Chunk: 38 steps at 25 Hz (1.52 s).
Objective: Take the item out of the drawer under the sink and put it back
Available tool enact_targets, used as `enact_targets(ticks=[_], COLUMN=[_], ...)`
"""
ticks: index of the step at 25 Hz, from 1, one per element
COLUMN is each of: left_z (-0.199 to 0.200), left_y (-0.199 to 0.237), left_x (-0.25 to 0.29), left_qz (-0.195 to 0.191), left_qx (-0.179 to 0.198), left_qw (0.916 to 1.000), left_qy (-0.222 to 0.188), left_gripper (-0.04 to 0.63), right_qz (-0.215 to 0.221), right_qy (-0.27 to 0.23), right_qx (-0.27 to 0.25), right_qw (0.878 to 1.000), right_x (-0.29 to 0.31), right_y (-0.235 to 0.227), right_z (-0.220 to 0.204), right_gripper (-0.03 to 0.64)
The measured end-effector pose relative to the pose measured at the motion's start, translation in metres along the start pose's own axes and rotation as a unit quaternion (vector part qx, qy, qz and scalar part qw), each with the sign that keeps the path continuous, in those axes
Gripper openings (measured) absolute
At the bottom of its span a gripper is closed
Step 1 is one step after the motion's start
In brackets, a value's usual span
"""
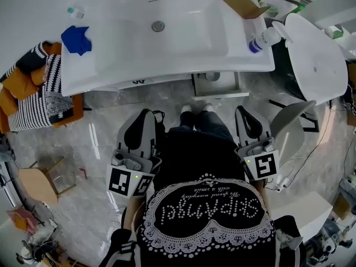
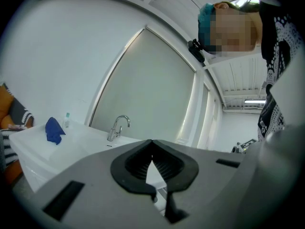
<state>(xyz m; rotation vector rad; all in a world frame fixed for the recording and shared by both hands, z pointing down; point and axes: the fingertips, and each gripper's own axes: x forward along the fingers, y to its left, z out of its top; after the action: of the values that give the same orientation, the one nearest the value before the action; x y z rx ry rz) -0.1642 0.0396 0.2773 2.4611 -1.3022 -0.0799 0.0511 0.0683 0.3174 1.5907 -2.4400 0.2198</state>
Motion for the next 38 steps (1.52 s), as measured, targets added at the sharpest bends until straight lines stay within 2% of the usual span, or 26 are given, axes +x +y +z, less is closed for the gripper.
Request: enact_targets(ticks=[19, 38], left_z=[0.006, 0.012], left_y=[-0.006, 0.008], left_x=[0.007, 0.005], left_qz=[-0.013, 0.002], left_qx=[0.010, 0.012], left_qw=[0.9999, 0.9999], left_qy=[-0.003, -0.009], left_gripper=[0.005, 0.005], right_qz=[-0.004, 0.014], right_qy=[-0.004, 0.003], right_qx=[0.010, -0.011], right_qw=[1.000, 1.000], right_x=[0.002, 0.016], right_y=[-0.005, 0.003], right_z=[-0.003, 0.000], right_gripper=[0.018, 0.018])
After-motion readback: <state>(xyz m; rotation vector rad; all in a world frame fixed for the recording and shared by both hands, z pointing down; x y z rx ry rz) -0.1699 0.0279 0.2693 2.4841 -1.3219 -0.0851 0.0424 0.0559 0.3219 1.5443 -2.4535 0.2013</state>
